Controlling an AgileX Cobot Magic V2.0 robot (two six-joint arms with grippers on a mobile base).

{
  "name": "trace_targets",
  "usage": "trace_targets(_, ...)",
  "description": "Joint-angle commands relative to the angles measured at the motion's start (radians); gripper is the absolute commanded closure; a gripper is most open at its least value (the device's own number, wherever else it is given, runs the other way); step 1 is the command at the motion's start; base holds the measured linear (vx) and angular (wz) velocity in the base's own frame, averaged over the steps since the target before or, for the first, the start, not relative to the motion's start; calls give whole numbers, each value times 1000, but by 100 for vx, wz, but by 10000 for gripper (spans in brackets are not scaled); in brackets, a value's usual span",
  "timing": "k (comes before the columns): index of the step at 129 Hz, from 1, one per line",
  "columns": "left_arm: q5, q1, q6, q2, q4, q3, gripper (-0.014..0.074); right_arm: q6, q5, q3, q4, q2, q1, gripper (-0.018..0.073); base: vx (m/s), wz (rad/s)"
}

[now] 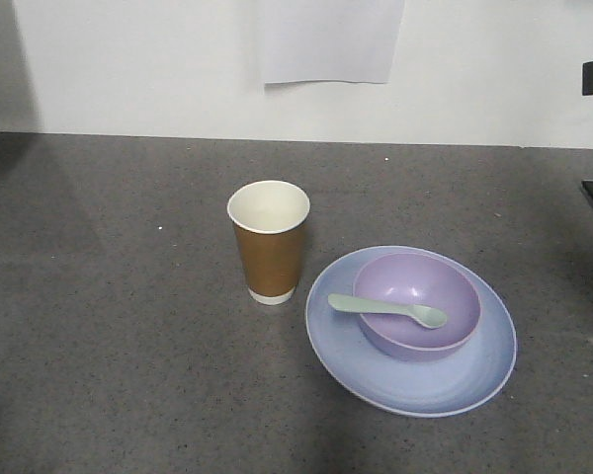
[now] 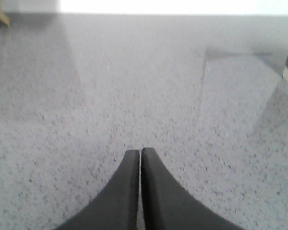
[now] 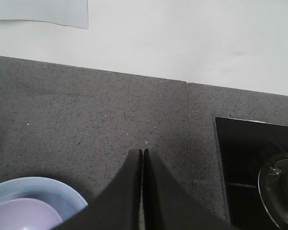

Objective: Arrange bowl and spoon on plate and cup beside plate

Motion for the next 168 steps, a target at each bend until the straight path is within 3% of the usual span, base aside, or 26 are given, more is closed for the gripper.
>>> trace_targets(1, -112, 2, -65, -75, 68, 16, 604, -5, -58, -32, -24, -19, -5, 568, 0, 0)
trace_targets(16, -77, 2, -79, -173, 79, 23, 604, -5, -58, -32, -24, -19, -5, 568, 0, 0)
trace_targets(47, -74, 5, -77, -168, 104, 23, 604, -5, -54, -32, -24, -19, -5, 568, 0, 0)
trace_targets(84, -74, 88, -79, -168, 44, 23, 604, -5, -53, -32, -24, -19, -5, 568, 0, 0)
trace_targets(168, -75, 88, -81, -167, 44, 22, 604, -5, -53, -32, -24, -19, -5, 568, 0, 0)
